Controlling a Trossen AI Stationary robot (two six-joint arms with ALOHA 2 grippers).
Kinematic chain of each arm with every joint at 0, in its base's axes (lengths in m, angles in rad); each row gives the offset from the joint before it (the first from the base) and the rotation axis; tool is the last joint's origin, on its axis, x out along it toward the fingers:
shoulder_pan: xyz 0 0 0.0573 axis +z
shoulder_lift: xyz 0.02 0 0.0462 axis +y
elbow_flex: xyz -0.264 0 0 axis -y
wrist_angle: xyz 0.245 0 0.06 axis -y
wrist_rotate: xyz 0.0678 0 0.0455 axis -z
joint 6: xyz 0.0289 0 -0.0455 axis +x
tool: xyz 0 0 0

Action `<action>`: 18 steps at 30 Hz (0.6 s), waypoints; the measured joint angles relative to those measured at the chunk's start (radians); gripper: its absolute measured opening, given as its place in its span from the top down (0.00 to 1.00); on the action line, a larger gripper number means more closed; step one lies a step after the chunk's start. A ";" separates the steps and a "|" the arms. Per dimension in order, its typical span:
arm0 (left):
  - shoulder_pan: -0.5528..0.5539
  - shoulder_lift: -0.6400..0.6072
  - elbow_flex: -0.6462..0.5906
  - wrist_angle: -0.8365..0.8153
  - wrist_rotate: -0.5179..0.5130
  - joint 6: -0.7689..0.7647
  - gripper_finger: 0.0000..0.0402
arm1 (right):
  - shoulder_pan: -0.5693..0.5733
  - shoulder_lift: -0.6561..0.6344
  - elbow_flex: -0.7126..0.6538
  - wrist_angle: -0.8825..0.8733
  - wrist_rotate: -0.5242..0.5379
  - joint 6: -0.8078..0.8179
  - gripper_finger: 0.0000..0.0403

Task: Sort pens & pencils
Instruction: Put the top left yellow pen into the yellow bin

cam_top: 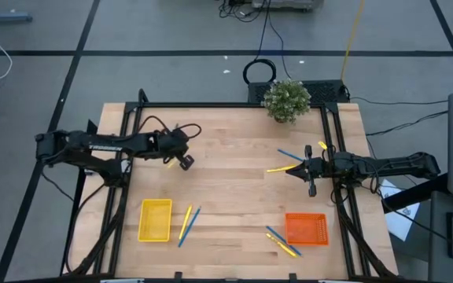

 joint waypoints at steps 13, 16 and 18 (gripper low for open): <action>-0.068 -0.069 0.001 0.043 -0.013 0.032 1.00 | 0.000 0.000 0.000 0.000 0.000 0.000 1.00; -0.072 -0.069 0.002 0.048 -0.013 0.043 1.00 | 0.000 0.000 0.000 0.000 0.000 0.000 1.00; -0.069 -0.068 0.002 0.047 -0.015 0.050 1.00 | 0.000 0.000 0.000 0.000 0.000 0.000 1.00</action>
